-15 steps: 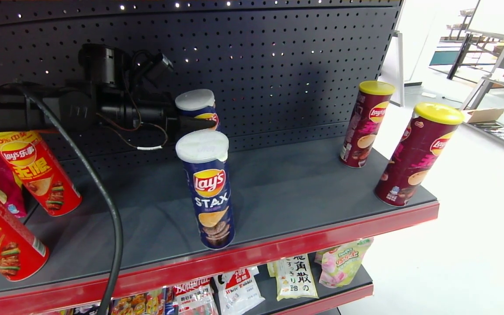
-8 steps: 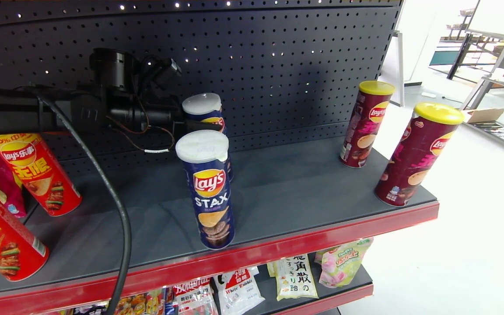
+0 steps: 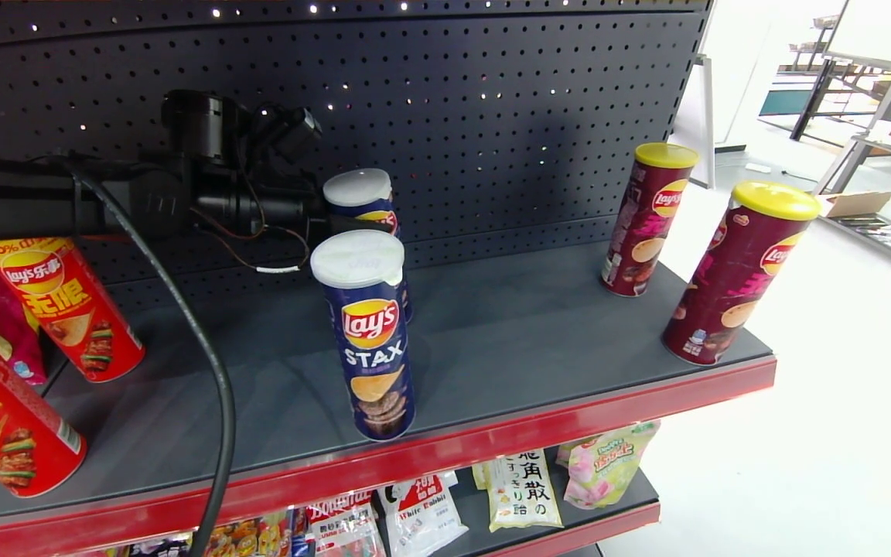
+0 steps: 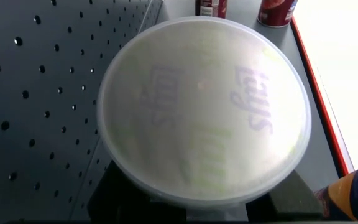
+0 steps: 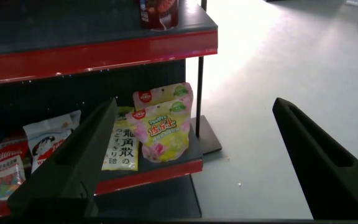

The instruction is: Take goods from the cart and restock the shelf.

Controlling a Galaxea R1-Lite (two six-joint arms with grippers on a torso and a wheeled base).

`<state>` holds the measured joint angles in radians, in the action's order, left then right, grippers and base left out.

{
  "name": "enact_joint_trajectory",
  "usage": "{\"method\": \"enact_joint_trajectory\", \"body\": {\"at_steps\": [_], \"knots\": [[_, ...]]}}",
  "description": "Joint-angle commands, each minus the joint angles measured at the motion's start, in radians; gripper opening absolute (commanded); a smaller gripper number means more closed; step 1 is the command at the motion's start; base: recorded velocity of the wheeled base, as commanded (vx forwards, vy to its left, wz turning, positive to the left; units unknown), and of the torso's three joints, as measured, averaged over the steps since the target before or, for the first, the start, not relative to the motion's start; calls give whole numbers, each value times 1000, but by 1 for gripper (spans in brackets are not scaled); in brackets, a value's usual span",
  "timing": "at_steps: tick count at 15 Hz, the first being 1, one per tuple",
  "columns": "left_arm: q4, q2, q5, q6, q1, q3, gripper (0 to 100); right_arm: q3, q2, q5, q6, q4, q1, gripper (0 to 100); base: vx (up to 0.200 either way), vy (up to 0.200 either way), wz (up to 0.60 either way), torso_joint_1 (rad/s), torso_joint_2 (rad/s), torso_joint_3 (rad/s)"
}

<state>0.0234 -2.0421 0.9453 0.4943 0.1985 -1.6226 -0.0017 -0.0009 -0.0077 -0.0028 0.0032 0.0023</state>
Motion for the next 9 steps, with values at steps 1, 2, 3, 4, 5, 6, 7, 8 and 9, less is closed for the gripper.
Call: {"method": "enact_joint_trajectory", "body": {"at_steps": [1, 2, 3, 4, 5, 6, 7, 8, 9], "knots": [[0, -1, 1, 0, -1, 1, 0, 0, 1, 0, 0, 0, 1, 100, 0, 0, 0, 0, 0, 0], [1, -1, 1, 0, -1, 1, 0, 0, 1, 0, 0, 0, 1, 100, 0, 0, 0, 0, 0, 0], [1, -1, 1, 0, -1, 1, 0, 0, 1, 0, 0, 0, 1, 100, 0, 0, 0, 0, 0, 0], [1, -3, 3, 3, -1, 1, 0, 0, 1, 0, 0, 0, 1, 100, 0, 0, 0, 0, 0, 0], [0, -4, 3, 15, -1, 1, 0, 0, 1, 0, 0, 0, 1, 100, 0, 0, 0, 0, 0, 0], [0, -4, 3, 21, -1, 3, 0, 0, 1, 0, 0, 0, 1, 100, 0, 0, 0, 0, 0, 0], [-2, -6, 3, 30, -1, 6, 100, 0, 1, 0, 0, 0, 1, 100, 0, 0, 0, 0, 0, 0], [-2, -6, 0, 32, -1, 6, 100, 0, 1, 0, 0, 0, -1, 100, 0, 0, 0, 0, 0, 0], [-2, -6, -2, 27, -1, 3, 100, 0, 1, 0, 0, 0, -1, 100, 0, 0, 0, 0, 0, 0]]}}
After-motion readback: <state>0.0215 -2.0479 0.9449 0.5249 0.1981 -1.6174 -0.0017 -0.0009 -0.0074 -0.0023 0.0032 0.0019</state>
